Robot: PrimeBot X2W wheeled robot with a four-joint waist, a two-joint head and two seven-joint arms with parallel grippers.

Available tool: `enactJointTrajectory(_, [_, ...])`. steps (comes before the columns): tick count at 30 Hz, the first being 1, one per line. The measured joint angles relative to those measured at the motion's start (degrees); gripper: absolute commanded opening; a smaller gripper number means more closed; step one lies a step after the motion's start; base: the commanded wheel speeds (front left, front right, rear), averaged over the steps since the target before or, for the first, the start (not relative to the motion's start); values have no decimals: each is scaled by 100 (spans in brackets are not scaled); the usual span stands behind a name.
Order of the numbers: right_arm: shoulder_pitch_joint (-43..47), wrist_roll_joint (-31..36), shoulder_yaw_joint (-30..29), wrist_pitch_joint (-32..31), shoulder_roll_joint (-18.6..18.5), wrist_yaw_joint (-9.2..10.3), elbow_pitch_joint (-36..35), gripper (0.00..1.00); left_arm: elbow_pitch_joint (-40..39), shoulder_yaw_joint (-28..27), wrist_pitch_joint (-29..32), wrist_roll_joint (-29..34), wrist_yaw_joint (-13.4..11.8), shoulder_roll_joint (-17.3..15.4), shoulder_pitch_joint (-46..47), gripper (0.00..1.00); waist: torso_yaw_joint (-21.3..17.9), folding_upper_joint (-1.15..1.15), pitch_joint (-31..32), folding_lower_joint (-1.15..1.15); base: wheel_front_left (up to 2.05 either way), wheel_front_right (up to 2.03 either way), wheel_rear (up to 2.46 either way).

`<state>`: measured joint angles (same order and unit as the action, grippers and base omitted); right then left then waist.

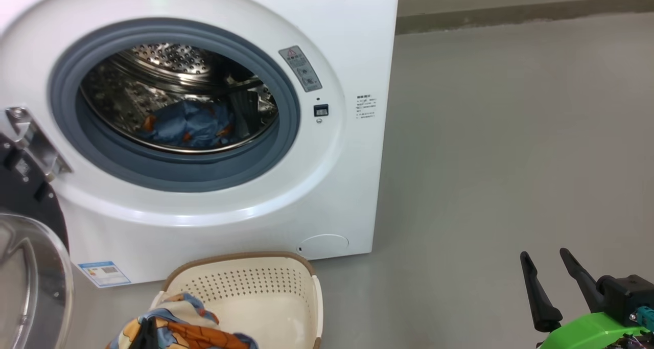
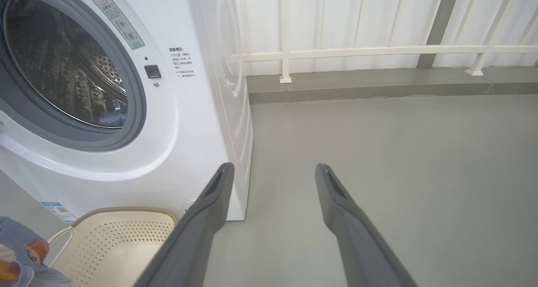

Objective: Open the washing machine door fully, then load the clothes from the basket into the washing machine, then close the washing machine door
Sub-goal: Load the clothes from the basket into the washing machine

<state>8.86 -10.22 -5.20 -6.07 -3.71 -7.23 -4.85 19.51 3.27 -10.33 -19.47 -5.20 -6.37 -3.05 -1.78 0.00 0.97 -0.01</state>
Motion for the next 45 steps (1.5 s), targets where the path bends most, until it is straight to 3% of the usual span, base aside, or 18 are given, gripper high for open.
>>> enactJointTrajectory(26, [64,-40,70,1,40,0,-30,100,-253,153,134,-30,-65,-86,47,0,38,0,-306,1,0,0,0])
enactJointTrajectory(45, [-454,-70,169,316,129,0,70,100,515,213,602,-260,114,-287,1849,0,-297,0,-1135,2,0,0,0])
